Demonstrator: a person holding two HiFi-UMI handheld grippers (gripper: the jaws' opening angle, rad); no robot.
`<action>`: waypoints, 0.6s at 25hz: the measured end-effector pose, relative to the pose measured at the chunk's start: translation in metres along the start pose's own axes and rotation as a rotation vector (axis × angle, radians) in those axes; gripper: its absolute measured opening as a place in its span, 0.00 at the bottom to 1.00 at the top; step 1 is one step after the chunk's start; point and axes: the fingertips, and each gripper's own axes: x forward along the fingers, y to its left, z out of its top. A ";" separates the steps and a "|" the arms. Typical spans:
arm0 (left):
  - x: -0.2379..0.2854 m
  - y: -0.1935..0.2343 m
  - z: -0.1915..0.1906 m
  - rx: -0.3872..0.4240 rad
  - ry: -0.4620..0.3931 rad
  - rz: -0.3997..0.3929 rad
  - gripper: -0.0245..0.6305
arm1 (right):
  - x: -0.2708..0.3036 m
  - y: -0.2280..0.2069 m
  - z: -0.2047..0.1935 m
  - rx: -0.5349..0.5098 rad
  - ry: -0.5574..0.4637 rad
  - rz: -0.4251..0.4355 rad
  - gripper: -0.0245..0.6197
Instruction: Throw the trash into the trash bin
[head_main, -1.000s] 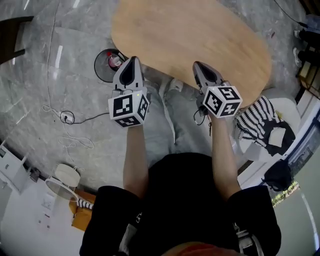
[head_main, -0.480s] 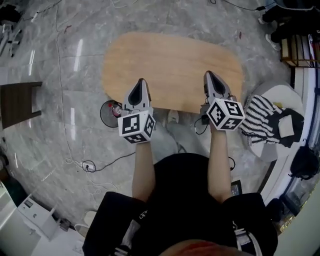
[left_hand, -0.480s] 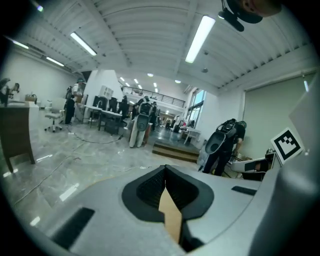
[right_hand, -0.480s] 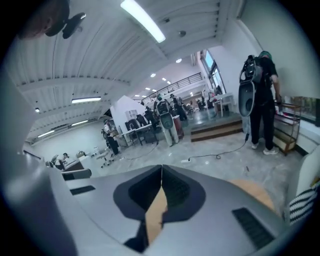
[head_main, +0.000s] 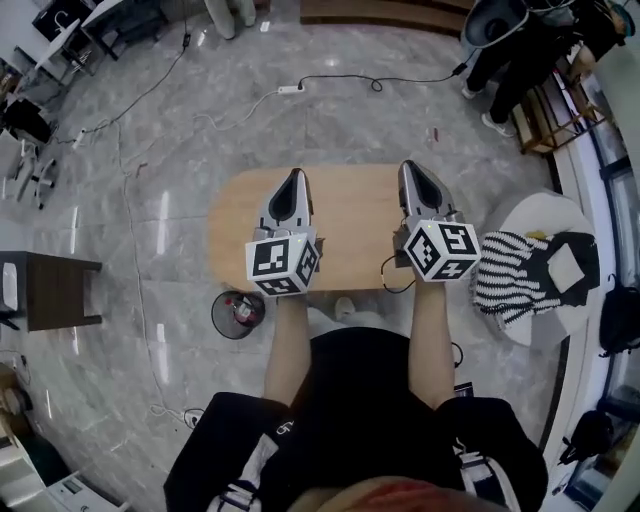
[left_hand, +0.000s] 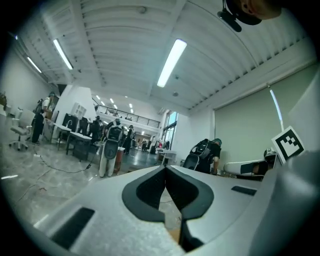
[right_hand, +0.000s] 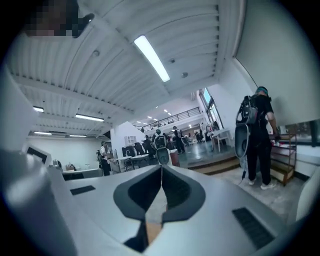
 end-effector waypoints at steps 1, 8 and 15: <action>0.004 -0.011 0.011 0.009 -0.019 -0.020 0.04 | -0.002 0.002 0.011 -0.024 -0.014 0.009 0.05; 0.013 -0.056 0.064 0.063 -0.102 -0.112 0.04 | -0.016 -0.002 0.072 -0.097 -0.127 0.033 0.05; 0.017 -0.066 0.091 0.099 -0.148 -0.107 0.04 | -0.014 -0.005 0.092 -0.125 -0.164 0.050 0.05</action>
